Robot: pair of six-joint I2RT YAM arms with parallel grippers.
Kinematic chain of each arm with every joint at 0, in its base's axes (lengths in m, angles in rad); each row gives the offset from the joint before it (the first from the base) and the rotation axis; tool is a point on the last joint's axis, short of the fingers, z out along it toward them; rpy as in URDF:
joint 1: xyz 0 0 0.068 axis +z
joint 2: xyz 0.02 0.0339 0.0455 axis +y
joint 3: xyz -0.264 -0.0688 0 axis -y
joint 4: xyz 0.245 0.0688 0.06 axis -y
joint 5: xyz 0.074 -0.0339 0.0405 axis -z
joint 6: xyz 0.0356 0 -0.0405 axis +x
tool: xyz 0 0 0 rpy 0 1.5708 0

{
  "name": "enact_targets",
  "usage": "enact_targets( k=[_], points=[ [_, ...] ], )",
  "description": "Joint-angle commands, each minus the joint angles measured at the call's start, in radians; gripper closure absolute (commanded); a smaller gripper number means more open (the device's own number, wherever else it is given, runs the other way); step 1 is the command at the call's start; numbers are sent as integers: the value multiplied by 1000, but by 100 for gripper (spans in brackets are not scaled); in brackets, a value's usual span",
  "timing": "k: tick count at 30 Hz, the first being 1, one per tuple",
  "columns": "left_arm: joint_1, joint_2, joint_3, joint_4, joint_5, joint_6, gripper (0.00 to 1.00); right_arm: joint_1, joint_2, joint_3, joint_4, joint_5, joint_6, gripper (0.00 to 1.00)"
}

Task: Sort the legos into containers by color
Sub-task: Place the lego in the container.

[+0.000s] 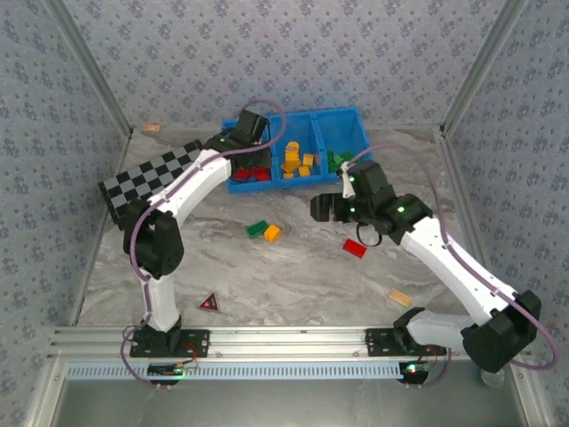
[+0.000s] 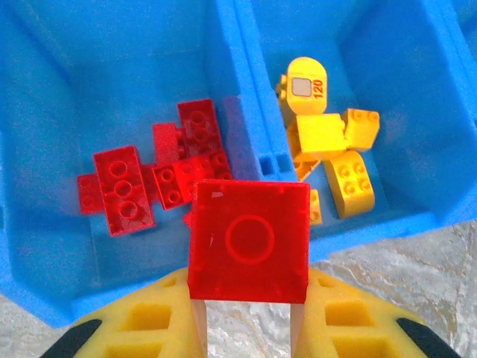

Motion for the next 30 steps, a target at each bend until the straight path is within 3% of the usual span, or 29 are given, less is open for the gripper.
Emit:
enact_targets(
  k=[1,8,15,21,30],
  points=[
    [40,58,65,-30,43,-24,76,61,39,-41,75,49,140,11],
    [87,188,193,-111,96,-27,75,134,161,-39,140,42,138,10],
    [106,258,233,-133,134,-27,74,199,297,5,209,18,-271,7],
    [117,290,240,-140,149,-35,70,197,410,93,204,6,-469,6],
    [129,309,277,-175,152,-36,48,210,559,148,251,-28,-586,6]
  ],
)
